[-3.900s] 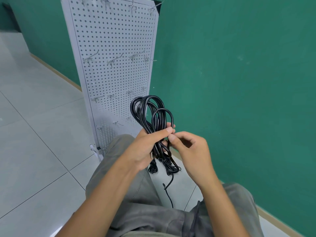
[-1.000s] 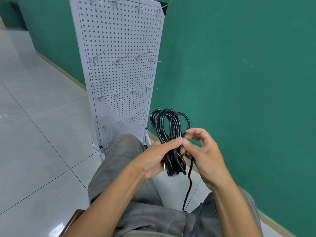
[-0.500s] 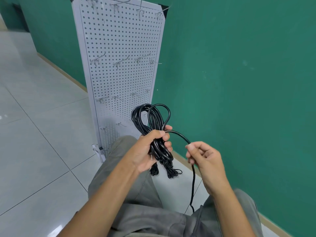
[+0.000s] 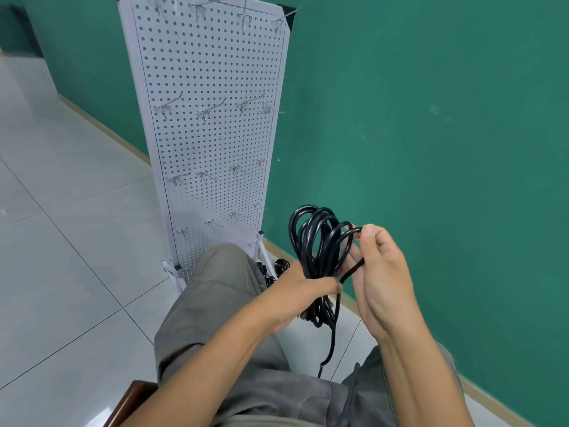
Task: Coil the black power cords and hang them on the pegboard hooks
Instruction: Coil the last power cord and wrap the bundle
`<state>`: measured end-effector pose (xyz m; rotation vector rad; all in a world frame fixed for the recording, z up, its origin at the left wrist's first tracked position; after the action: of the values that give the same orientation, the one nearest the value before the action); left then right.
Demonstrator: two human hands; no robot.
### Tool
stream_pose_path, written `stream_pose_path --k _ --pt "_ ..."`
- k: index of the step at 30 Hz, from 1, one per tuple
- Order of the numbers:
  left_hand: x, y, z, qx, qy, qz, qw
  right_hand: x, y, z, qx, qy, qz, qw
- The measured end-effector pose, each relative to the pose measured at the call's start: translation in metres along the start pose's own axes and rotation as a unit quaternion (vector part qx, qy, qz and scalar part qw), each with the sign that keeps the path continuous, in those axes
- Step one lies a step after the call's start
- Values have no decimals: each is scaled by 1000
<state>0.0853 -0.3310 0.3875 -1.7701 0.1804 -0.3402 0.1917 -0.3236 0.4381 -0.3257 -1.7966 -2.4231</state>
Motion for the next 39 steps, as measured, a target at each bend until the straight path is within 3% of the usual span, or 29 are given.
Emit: stream_pose_path --k 4,9,13,19,27,32,35,39 --pt "6 -5 -3 29 51 0 998 6 -1 1 -4 -3 -35 999" --pt "10 -9 -8 45 91 -3 995 8 4 0 -34 48 -144 988" --pt "17 5 -7 -16 110 -85 990 -1 19 2 -100 91 -275 952" --pt "27 13 -14 -98 186 -139 968 8 9 -5 -29 186 -189 964" --pt "29 23 -18 -150 225 -63 961 14 12 -6 -47 226 -232 945" --pt "29 26 -21 -173 254 -66 949 12 14 -6 -6 280 -220 934" --pt "30 23 -25 -169 287 -73 940 14 18 -5 -29 261 -204 943" --pt "38 23 -31 -162 356 -69 918 23 19 -11 -1 252 -85 964"
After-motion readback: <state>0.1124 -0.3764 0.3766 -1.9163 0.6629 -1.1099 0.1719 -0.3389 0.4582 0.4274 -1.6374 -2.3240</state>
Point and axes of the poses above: each hand's wrist, its own z-axis towards the middle knuckle, its own x-axis out of the palm, y = z × x, the point moved 8 cm from there along z, towards the middle knuckle, and after that the axes turned 11 degrees about -x, right-handed, at the moved point
